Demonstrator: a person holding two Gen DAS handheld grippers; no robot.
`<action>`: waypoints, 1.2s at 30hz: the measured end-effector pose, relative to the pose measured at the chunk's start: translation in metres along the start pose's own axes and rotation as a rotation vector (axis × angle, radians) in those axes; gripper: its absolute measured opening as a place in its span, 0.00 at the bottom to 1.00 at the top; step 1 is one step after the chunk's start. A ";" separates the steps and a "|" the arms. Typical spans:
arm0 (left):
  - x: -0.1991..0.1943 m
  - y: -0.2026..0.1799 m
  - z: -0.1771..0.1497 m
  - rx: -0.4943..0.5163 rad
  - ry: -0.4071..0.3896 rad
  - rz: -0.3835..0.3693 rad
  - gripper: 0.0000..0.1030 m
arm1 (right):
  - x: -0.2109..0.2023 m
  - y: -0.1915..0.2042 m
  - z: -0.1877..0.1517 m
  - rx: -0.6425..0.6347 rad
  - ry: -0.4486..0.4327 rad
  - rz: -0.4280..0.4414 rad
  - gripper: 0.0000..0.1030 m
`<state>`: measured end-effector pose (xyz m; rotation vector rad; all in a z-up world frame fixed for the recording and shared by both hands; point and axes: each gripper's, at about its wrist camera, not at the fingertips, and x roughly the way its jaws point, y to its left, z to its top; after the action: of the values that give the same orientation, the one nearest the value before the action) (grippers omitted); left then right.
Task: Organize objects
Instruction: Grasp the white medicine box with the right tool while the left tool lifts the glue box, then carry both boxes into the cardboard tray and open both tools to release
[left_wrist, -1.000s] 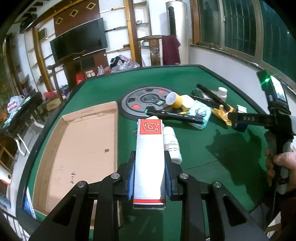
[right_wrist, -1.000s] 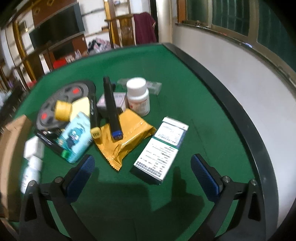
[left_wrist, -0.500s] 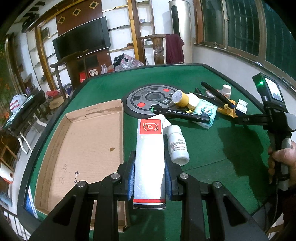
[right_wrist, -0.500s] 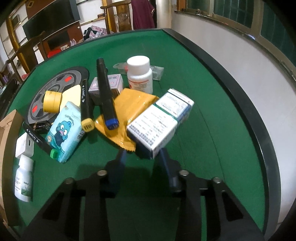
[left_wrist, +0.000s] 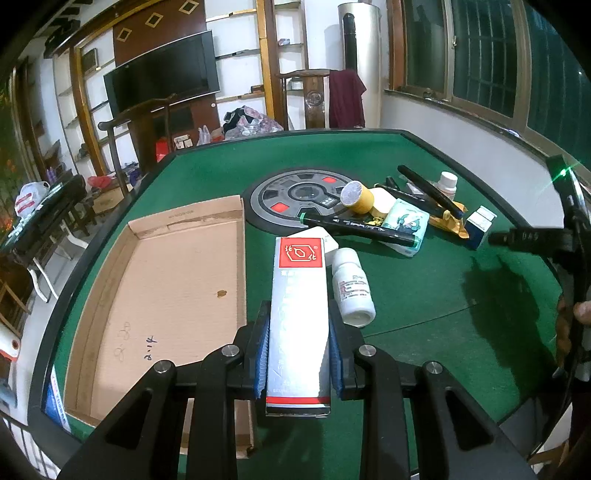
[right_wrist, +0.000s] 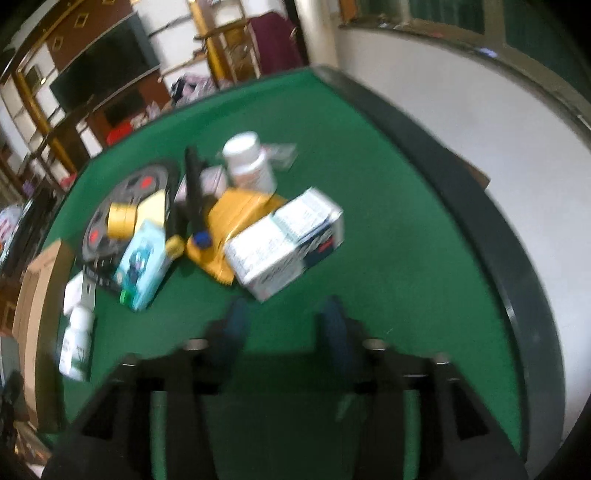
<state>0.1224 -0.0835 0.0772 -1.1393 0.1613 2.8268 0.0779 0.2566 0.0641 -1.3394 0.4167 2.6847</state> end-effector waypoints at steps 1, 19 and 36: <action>-0.001 -0.001 0.000 -0.001 -0.002 -0.004 0.22 | -0.003 -0.002 0.003 0.012 -0.018 -0.001 0.59; 0.004 -0.001 -0.002 -0.005 0.008 -0.043 0.22 | 0.045 0.007 0.046 0.249 0.083 -0.072 0.52; -0.024 0.060 0.005 -0.113 -0.078 0.003 0.22 | -0.042 0.039 0.016 0.148 -0.022 0.208 0.31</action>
<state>0.1291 -0.1431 0.1017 -1.0463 -0.0021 2.9104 0.0821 0.2253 0.1141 -1.2883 0.7765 2.7626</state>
